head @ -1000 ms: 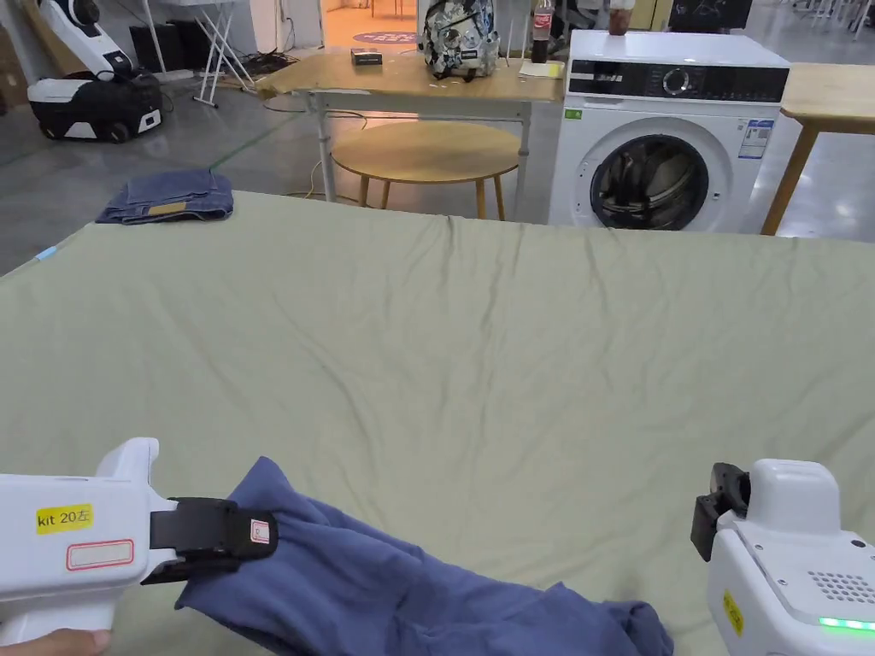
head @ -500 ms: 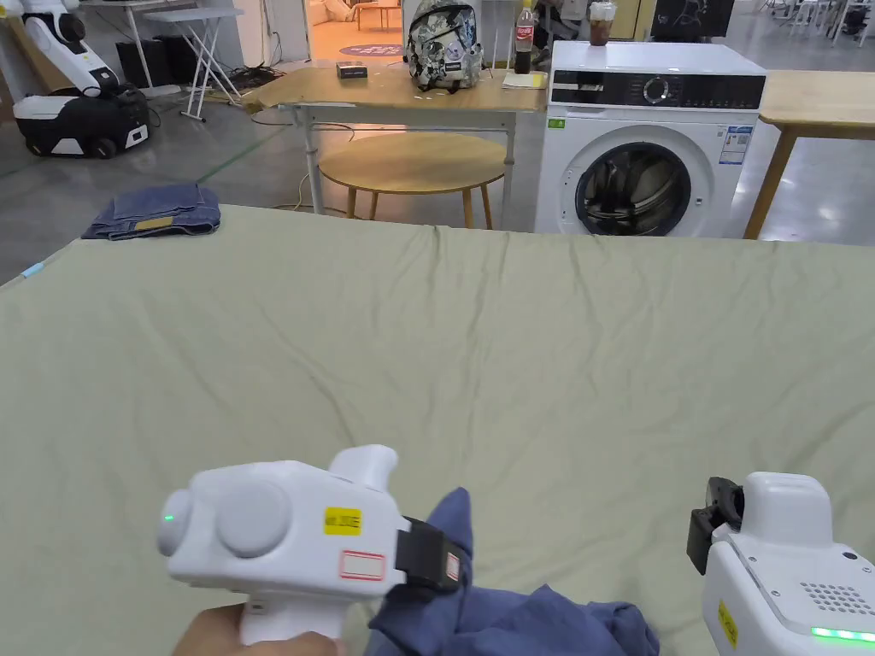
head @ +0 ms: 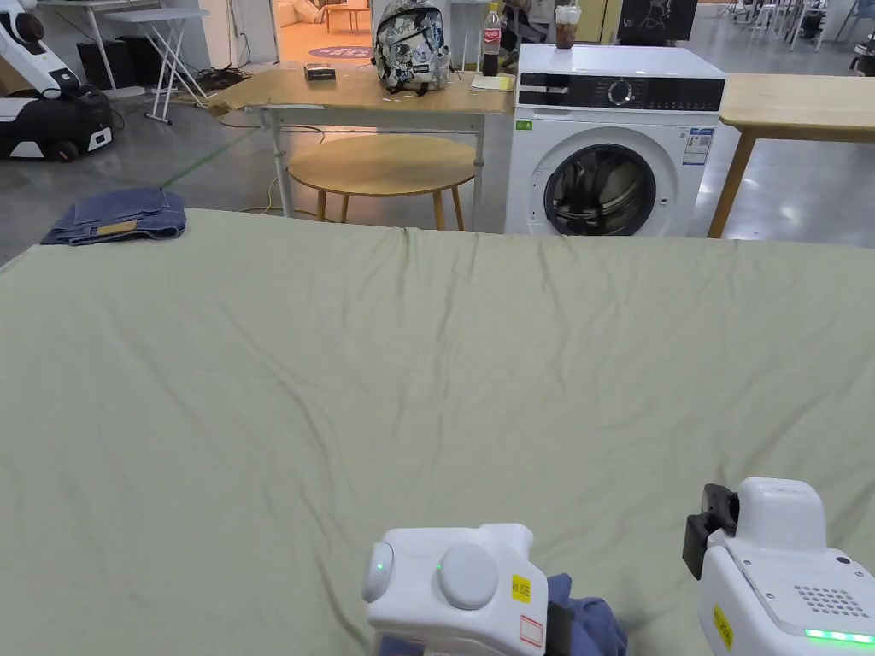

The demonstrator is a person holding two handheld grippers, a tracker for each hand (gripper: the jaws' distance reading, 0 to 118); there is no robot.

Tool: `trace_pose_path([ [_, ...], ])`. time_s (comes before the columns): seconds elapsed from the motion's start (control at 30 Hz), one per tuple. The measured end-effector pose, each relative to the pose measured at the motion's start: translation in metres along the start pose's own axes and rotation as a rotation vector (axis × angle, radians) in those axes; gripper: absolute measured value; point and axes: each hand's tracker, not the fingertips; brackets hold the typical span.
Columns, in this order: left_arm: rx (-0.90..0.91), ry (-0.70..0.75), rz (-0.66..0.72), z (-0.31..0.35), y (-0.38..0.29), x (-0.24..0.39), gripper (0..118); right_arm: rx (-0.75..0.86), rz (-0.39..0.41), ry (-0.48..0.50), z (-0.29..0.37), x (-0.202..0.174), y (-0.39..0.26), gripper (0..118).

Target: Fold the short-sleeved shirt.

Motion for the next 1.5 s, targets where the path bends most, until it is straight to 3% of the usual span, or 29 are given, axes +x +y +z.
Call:
trace_pose_path([
  [0.07, -0.001, 0.003, 0.009, -0.003, 0.001, -0.003, 4, 0.0, 0.001, -0.001, 0.0, 0.0, 0.0, 0],
  [0.1, -0.001, -0.021, 0.025, -0.001, 0.0, -0.005, 10, -0.001, 0.003, -0.001, 0.0, 0.0, 0.0, 0],
  [0.2, 0.013, -0.159, 0.061, 0.013, 0.002, -0.01, 53, -0.002, 0.008, 0.001, 0.001, 0.0, -0.001, 0],
  [0.23, 0.024, -0.157, 0.053, 0.021, 0.002, -0.01, 57, -0.001, 0.011, 0.001, 0.002, 0.0, 0.0, 0],
  [0.37, 0.095, -0.199, 0.051, 0.047, 0.008, -0.018, 58, 0.001, 0.011, 0.0, 0.004, 0.0, 0.001, 0],
  [0.4, 0.103, -0.211, 0.06, 0.046, 0.011, -0.025, 56, 0.002, 0.011, -0.001, 0.004, 0.001, 0.001, 0],
  [0.43, 0.105, -0.22, 0.07, 0.043, 0.014, -0.03, 46, 0.003, 0.01, -0.002, 0.004, 0.001, 0.001, 0],
  [0.5, 0.078, -0.236, 0.094, 0.028, 0.015, -0.036, 9, 0.004, 0.005, -0.003, 0.005, 0.002, 0.001, 0],
  [0.63, -0.033, -0.374, 0.171, -0.021, 0.008, -0.04, 6, -0.003, 0.001, -0.005, 0.004, 0.003, 0.0, 0],
  [0.83, -0.023, -0.322, 0.133, -0.065, 0.003, -0.031, 0, -0.015, -0.002, -0.011, 0.002, 0.005, -0.004, 0],
  [1.03, -0.014, -0.274, 0.055, -0.036, 0.006, -0.02, 0, -0.016, -0.004, -0.009, 0.0, 0.004, -0.003, 0],
  [1.17, 0.13, -0.198, -0.043, 0.004, 0.011, -0.024, 0, 0.0, -0.004, -0.007, 0.0, 0.0, 0.001, 0],
  [1.5, 0.774, 0.309, -0.225, 0.124, -0.002, -0.061, 0, 0.079, -0.012, -0.001, 0.001, -0.012, 0.02, 0],
])
